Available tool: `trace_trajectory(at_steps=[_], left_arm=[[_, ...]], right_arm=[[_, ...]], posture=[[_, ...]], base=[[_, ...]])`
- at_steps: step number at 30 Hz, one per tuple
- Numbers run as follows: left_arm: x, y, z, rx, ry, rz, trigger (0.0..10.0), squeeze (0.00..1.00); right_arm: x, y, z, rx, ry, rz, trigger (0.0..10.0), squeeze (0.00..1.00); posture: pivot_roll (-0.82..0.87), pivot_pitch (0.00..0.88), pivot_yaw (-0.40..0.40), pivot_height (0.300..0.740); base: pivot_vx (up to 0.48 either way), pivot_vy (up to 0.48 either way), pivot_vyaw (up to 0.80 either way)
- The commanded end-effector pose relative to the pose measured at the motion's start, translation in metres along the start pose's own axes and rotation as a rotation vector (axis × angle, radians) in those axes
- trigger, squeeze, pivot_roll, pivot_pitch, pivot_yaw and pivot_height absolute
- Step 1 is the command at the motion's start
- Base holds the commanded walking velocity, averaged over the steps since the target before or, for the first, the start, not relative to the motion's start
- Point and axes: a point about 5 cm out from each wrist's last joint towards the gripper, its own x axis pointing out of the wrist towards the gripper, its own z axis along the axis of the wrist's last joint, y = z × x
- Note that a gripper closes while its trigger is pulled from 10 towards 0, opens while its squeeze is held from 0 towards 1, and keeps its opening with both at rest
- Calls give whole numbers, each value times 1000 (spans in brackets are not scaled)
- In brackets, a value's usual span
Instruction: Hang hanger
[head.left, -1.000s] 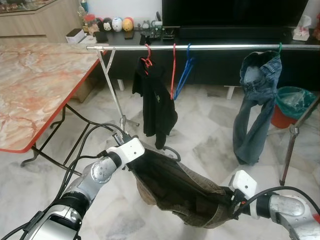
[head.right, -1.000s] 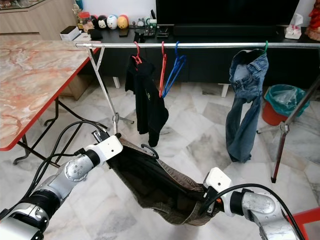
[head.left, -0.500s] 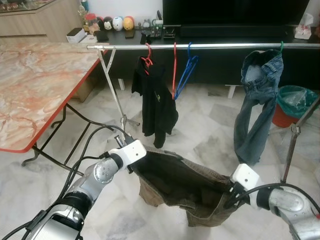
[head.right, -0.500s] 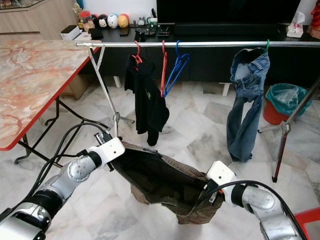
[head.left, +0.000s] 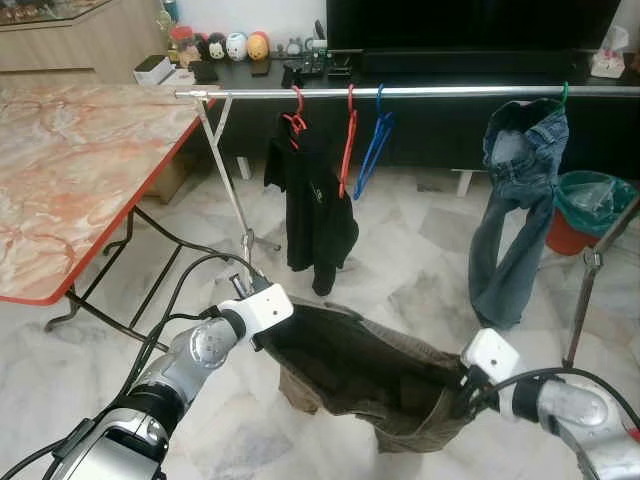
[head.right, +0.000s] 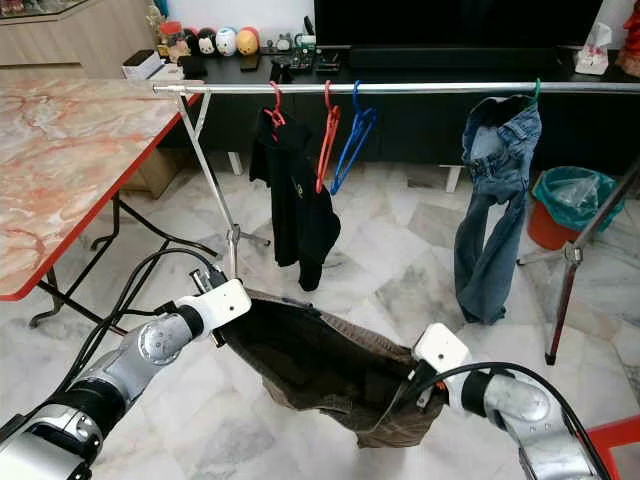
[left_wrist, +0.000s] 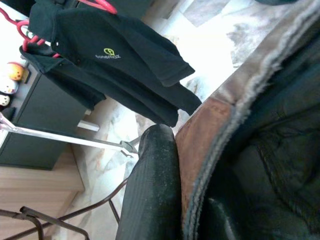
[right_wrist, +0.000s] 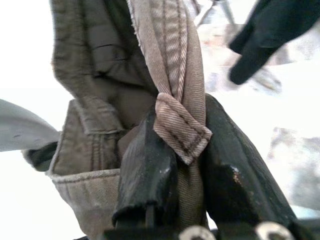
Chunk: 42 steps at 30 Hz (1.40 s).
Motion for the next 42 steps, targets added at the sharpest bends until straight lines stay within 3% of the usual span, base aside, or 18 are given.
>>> trace_trajectory(at_steps=[1, 9, 13, 16, 20, 28, 37, 42], left_arm=[[-15, 25, -33, -16, 162, 100, 10000, 0], [-15, 25, -32, -10, 160, 95, 10000, 0], [-15, 24, -36, -12, 195, 97, 10000, 0], [-17, 18, -43, -13, 238, 68, 10000, 0], [-21, 13, -52, -46, 298, 51, 10000, 0], [-25, 7, -61, -86, 357, 27, 10000, 0], [-31, -1, -72, -101, 425, -20, 10000, 0], [-32, -13, -74, -162, 444, -80, 10000, 0]], right_arm=[[-19, -10, 1, 19, -9, -34, 10000, 0], [-28, -5, -8, 39, 41, 34, 10000, 0], [-31, -20, -6, 4, 45, -96, 10000, 0], [-31, -21, -4, 5, 34, -97, 10000, 0], [-32, -13, 8, 46, -78, -39, 10000, 0], [-32, -3, 18, 82, -176, 33, 10000, 0], [-36, -3, 24, 93, -212, 38, 10000, 0], [-36, -4, 30, 111, -261, 42, 10000, 0]], posture=[[48, 49, 110, 740], [44, 49, 111, 740], [41, 50, 112, 740], [41, 49, 113, 740], [42, 51, 113, 740], [42, 47, 114, 740], [43, 49, 116, 740], [41, 47, 116, 740]], base=[[0, 0, 0], [0, 0, 0], [0, 0, 0], [0, 0, 0], [0, 0, 0], [0, 0, 0], [0, 0, 0], [0, 0, 0]])
